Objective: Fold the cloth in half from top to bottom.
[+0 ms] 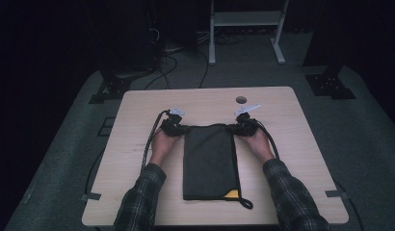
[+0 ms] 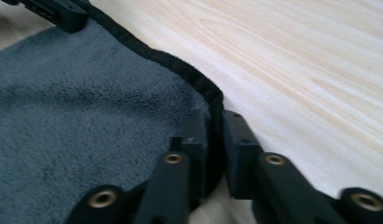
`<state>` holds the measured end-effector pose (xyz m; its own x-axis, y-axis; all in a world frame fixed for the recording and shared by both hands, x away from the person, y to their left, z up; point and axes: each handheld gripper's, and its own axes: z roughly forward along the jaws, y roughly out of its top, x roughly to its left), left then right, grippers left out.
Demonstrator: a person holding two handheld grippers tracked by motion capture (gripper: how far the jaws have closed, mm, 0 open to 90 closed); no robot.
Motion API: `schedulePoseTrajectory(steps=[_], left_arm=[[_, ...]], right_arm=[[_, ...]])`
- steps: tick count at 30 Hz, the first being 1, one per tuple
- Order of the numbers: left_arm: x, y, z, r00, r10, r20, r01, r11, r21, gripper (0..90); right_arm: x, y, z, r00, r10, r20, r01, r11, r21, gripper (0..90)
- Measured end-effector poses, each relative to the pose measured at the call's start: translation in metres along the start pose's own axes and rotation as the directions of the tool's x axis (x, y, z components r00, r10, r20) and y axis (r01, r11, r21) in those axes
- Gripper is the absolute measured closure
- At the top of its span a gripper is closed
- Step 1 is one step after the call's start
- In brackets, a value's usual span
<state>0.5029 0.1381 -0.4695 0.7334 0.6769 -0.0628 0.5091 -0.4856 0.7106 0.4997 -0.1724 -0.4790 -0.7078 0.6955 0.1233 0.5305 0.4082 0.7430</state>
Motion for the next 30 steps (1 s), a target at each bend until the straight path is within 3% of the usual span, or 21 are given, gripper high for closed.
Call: schedulePoseTrajectory(steps=[2, 6, 11, 13, 15, 21, 30], left_arm=[[0.0, 0.001, 0.0, 0.9999, 0.006, -0.014, -0.006, 1.0, 0.004, 84.3], [0.004, 0.006, -0.007, 0.9997, -0.005, -0.022, 0.005, 0.9991, -0.041, 84.7], [0.003, 0.029, -0.03, 0.9962, 0.047, -0.073, -0.055, 0.9915, -0.118, 84.6], [0.001, 0.037, -0.042, 0.994, 0.075, -0.08, -0.086, 0.9844, -0.153, 84.6], [-0.001, 0.04, -0.051, 0.9944, 0.08, -0.068, -0.092, 0.9793, -0.181, 84.6], [-0.018, 0.033, -0.076, 0.9889, 0.147, -0.022, -0.148, 0.9688, -0.199, 84.4], [-0.048, 0.006, -0.1, 0.978, 0.201, 0.055, -0.186, 0.9608, -0.206, 84.4]], right_arm=[[0.0, 0.001, 0.0, 1.0, 0.006, -0.002, -0.006, 1.0, 0.005, 82.4], [0.0, 0.004, -0.002, 0.9996, -0.017, 0.024, 0.016, 1.0, 0.008, 83.2], [-0.001, 0.027, -0.019, 0.9985, -0.039, 0.038, 0.041, 0.998, -0.052, 83.2], [-0.001, 0.035, -0.027, 0.9984, -0.043, 0.037, 0.045, 0.996, -0.078, 83.2], [0.0, 0.038, -0.037, 0.9991, -0.038, 0.02, 0.04, 0.992, -0.123, 83.2], [0.01, 0.029, -0.058, 0.9978, -0.051, -0.042, 0.043, 0.984, -0.17, 83.2], [0.036, 0.003, -0.078, 0.9917, -0.089, -0.093, 0.071, 0.982, -0.177, 83.2]])
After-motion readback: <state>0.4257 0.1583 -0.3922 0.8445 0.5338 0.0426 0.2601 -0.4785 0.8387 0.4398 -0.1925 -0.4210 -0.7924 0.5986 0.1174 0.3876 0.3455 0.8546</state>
